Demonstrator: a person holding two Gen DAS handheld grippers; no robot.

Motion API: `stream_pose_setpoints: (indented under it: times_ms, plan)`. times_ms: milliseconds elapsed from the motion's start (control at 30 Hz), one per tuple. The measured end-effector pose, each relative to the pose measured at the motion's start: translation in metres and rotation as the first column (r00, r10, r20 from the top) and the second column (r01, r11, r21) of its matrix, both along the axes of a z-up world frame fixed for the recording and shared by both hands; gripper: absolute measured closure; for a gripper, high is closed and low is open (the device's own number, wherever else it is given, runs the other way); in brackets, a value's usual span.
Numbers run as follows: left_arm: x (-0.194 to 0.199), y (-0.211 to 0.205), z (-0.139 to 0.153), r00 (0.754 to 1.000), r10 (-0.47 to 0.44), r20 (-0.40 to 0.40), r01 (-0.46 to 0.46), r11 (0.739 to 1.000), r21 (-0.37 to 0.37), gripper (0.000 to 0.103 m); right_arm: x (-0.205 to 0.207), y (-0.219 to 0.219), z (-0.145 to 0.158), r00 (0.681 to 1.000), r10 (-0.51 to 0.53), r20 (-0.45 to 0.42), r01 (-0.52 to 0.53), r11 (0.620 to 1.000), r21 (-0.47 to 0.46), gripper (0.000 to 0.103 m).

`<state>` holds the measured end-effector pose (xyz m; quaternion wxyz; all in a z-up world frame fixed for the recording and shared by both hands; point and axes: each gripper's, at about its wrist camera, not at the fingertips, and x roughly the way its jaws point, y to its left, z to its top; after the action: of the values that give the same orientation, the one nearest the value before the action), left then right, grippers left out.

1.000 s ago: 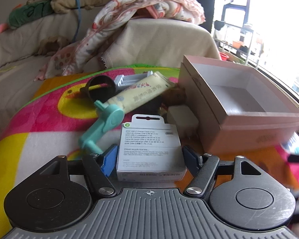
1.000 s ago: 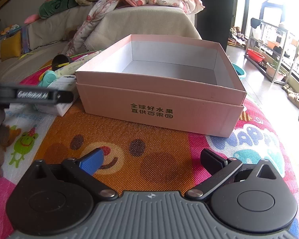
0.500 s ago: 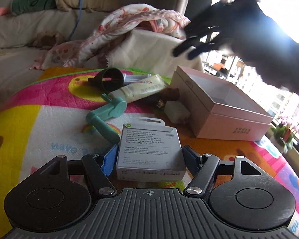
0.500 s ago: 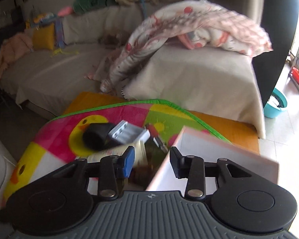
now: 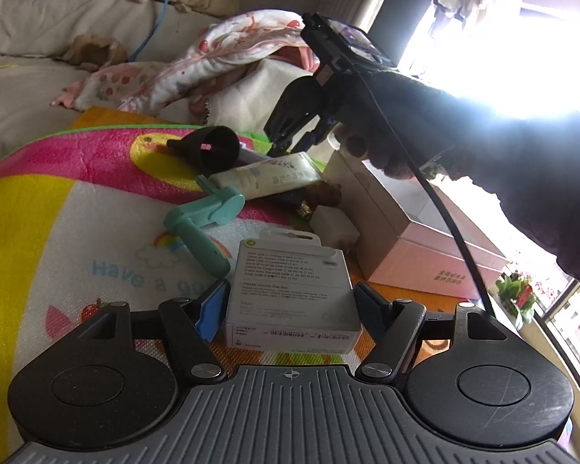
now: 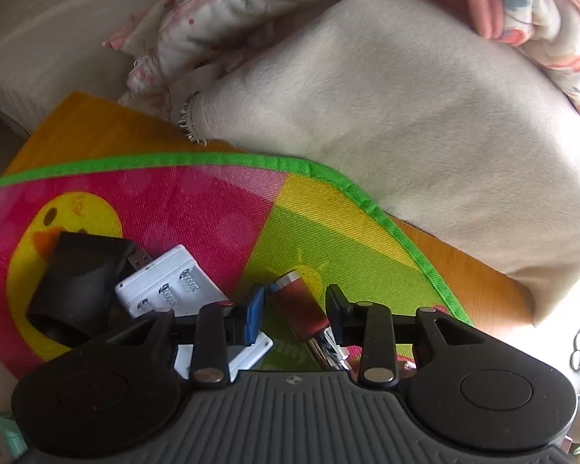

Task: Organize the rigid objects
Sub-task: 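Grasp the red-and-silver tube with the right gripper and lift it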

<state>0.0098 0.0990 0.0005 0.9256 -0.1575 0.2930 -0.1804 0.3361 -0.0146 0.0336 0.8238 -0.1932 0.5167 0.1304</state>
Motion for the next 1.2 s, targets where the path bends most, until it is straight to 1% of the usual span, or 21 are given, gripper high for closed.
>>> stream_pose_setpoints:
  times_ms: [33, 100, 167, 300, 433, 533, 600, 667, 733, 833, 900, 933, 967, 1033, 1100, 1133, 1200]
  plan:
    - [0.000, 0.000, 0.000, 1.000, 0.000, 0.000, 0.000, 1.000, 0.002, 0.028, -0.001, 0.001, 0.002, 1.000, 0.008, 0.002, -0.008, 1.000, -0.001, 0.078]
    - [0.000, -0.001, 0.000, 1.000, 0.001, 0.001, -0.001, 1.000, 0.008, 0.028, -0.009, 0.000, 0.008, 1.000, 0.017, 0.009, -0.017, 1.000, 0.003, 0.083]
    - [-0.001, -0.002, 0.000, 1.000, 0.004, 0.005, -0.004, 1.000, 0.017, 0.028, -0.020, -0.002, 0.021, 0.999, 0.022, 0.038, -0.023, 1.000, 0.019, 0.083]
    - [-0.002, -0.006, 0.002, 1.000, 0.011, 0.014, -0.011, 0.999, 0.045, 0.028, -0.058, -0.023, 0.063, 0.994, 0.022, 0.105, -0.036, 0.990, 0.134, 0.083]
    - [-0.003, -0.011, 0.003, 1.000, 0.017, 0.020, -0.018, 0.996, 0.087, 0.028, -0.121, -0.057, 0.105, 0.980, 0.053, 0.194, -0.099, 0.967, 0.235, 0.083]
    - [-0.005, -0.020, 0.006, 0.999, 0.027, 0.030, -0.032, 0.987, 0.155, 0.028, -0.177, -0.085, 0.125, 0.972, 0.069, 0.223, -0.135, 0.945, 0.297, 0.083]
    - [-0.009, -0.030, 0.009, 0.998, 0.024, 0.049, -0.034, 0.976, 0.217, 0.028, -0.213, -0.104, 0.128, 0.972, 0.076, 0.221, -0.146, 0.935, 0.322, 0.083]
    - [-0.016, -0.042, 0.014, 0.998, -0.009, 0.062, -0.007, 0.967, 0.256, 0.028, -0.247, -0.122, 0.126, 0.976, 0.069, 0.207, -0.139, 0.928, 0.346, 0.083]
    - [-0.027, -0.055, 0.019, 0.994, -0.091, 0.067, 0.068, 0.957, 0.282, 0.028, -0.276, -0.141, 0.120, 0.980, 0.050, 0.193, -0.117, 0.927, 0.356, 0.083]
    - [-0.048, -0.078, 0.028, 0.977, -0.201, 0.075, 0.165, 0.929, 0.332, 0.028, -0.312, -0.169, 0.110, 0.981, 0.005, 0.196, -0.075, 0.933, 0.352, 0.083]
    - [-0.059, -0.092, 0.038, 0.964, -0.255, 0.081, 0.213, 0.915, 0.341, 0.029, -0.329, -0.186, 0.102, 0.982, -0.032, 0.186, -0.037, 0.933, 0.357, 0.083]
    - [-0.064, -0.098, 0.044, 0.958, -0.270, 0.097, 0.221, 0.910, 0.352, 0.069, -0.335, -0.194, 0.097, 0.982, -0.048, 0.182, -0.021, 0.933, 0.360, 0.083]
    - [-0.070, -0.104, 0.054, 0.955, -0.262, 0.140, 0.191, 0.903, 0.384, 0.093, -0.341, -0.202, 0.094, 0.982, -0.062, 0.180, -0.008, 0.931, 0.365, 0.083]
    - [-0.070, -0.109, 0.077, 0.940, -0.281, 0.191, 0.191, 0.901, 0.389, 0.090, -0.353, -0.216, 0.093, 0.979, -0.085, 0.187, 0.007, 0.923, 0.385, 0.083]
    - [-0.062, -0.115, 0.097, 0.935, -0.281, 0.217, 0.184, 0.906, 0.381, 0.090, -0.361, -0.229, 0.096, 0.971, -0.105, 0.215, 0.006, 0.910, 0.415, 0.083]
    - [-0.057, -0.118, 0.104, 0.932, -0.283, 0.226, 0.180, 0.904, 0.389, 0.090, -0.364, -0.236, 0.100, 0.965, -0.113, 0.235, 0.000, 0.901, 0.433, 0.083]
    - [-0.051, -0.121, 0.112, 0.935, -0.277, 0.223, 0.171, 0.900, 0.401, 0.090, -0.367, -0.245, 0.105, 0.952, -0.139, 0.272, 0.000, 0.891, 0.455, 0.083]
